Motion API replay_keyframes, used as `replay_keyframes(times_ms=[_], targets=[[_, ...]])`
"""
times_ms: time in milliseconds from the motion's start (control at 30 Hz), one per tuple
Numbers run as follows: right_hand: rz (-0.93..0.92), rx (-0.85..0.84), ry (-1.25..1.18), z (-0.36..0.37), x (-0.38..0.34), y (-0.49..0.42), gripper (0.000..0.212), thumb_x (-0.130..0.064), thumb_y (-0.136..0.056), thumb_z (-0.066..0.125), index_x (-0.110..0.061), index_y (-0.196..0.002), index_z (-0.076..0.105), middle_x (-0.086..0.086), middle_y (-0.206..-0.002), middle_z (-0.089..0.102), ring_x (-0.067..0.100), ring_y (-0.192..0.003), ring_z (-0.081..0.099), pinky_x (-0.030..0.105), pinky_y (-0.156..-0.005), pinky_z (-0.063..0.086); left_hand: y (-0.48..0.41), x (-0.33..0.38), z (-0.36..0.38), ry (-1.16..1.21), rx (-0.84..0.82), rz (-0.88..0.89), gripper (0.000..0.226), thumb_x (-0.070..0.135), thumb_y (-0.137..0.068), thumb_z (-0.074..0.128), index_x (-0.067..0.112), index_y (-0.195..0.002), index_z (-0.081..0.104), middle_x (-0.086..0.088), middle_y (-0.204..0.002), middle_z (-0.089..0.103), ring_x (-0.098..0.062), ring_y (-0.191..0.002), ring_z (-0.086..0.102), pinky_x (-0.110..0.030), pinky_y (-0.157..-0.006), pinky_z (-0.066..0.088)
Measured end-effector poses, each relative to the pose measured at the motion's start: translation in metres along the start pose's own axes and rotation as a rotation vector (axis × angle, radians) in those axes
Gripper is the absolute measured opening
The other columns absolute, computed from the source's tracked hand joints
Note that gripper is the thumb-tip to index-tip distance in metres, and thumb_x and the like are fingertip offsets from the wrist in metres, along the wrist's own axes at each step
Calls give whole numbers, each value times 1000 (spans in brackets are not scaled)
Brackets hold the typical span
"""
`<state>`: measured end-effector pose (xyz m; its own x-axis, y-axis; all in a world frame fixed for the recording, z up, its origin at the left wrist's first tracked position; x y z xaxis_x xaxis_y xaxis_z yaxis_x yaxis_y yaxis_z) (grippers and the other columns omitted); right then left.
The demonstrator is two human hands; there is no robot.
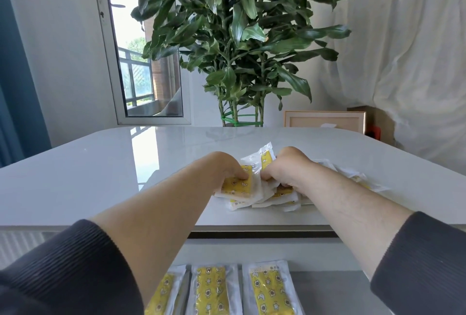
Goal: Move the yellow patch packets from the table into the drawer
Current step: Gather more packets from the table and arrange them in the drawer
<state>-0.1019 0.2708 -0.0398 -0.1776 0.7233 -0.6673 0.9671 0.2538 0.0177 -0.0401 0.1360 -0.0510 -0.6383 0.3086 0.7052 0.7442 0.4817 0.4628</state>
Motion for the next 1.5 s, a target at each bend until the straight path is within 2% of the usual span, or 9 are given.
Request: replay_keyframes(times_ms=[133, 300, 467, 633, 733, 967, 1167, 1333, 1500], targets=[[5, -31, -156, 2, 6, -4, 42, -18, -65, 76, -5, -103, 63, 8, -82, 65, 23, -61, 53, 21, -55, 41, -4, -5, -4, 210, 0, -6, 26, 20, -81, 75, 9, -95, 57, -6, -105, 69, -20, -97, 67, -36, -94, 52], [-25, -2, -425, -4, 17, -2, 40, -19, -75, 79, -9, -111, 65, 8, -98, 69, 18, -61, 50, 24, -51, 40, 7, -7, -7, 461, -27, 87, 9, 8, -91, 62, 3, -91, 55, -10, -82, 67, -24, -69, 66, -42, -79, 55], [-129, 114, -580, -20, 26, 15, 14, -18, -79, 76, -16, -88, 66, 5, -91, 72, 26, -82, 68, 41, -78, 58, 23, -16, -32, 618, 11, 216, 11, 2, -90, 61, 0, -101, 58, -15, -92, 67, -30, -78, 67, -48, -74, 54], [-243, 103, -613, -46, 33, 59, 8, -16, -84, 71, -19, -86, 64, 0, -87, 72, 14, -75, 64, 25, -60, 45, 55, -41, -59, 590, -5, 204, 21, -7, -90, 50, -4, -110, 56, -23, -111, 66, -38, -98, 66, -53, -89, 52], [-225, 56, -639, -55, 44, 88, 7, -16, -85, 71, -17, -89, 65, 1, -88, 73, 14, -70, 62, 24, -55, 44, 83, -61, -65, 556, -53, 222, 27, -7, -88, 52, -4, -115, 56, -26, -107, 69, -41, -95, 68, -58, -86, 52], [-41, -95, -771, -46, 77, 134, 9, -9, -71, 68, -13, -78, 65, 10, -92, 73, 30, -87, 65, 37, -72, 46, 132, -111, -30, 532, -117, 272, 21, -8, -86, 59, -2, -106, 61, -25, -94, 73, -38, -81, 71, -56, -77, 56], [-95, -175, -657, -43, 76, 153, 13, -6, -82, 69, -10, -94, 70, 9, -92, 76, 28, -92, 70, 45, -91, 51, 139, -132, -23, 598, -153, 307, 33, -9, -83, 63, 2, -114, 58, -25, -101, 72, -40, -88, 71, -52, -75, 58], [-71, -315, -498, -30, 87, 156, 12, -2, -79, 71, -11, -78, 64, 7, -76, 73, 18, -65, 67, 24, -57, 47, 130, -152, -14, 488, -194, 274, 28, -14, -83, 61, -5, -109, 61, -27, -103, 71, -43, -95, 68, -53, -81, 56], [81, -415, -391, -8, 108, 151, 28, 0, -82, 68, -12, -62, 53, 6, -57, 63, 16, -48, 57, 18, -43, 38, 100, -172, 9, 281, -217, 83, 28, -13, -77, 68, -10, -105, 64, -27, -99, 71, -40, -89, 71, -53, -83, 56]])
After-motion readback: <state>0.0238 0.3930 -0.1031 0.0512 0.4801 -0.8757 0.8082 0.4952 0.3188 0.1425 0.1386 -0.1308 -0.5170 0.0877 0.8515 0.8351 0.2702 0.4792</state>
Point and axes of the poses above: each hand's wrist, its own y-axis away from the middle knuckle, its own z-axis out of the palm, x = y × z, the point moved 3 cm from there along -y, towards the middle knuckle
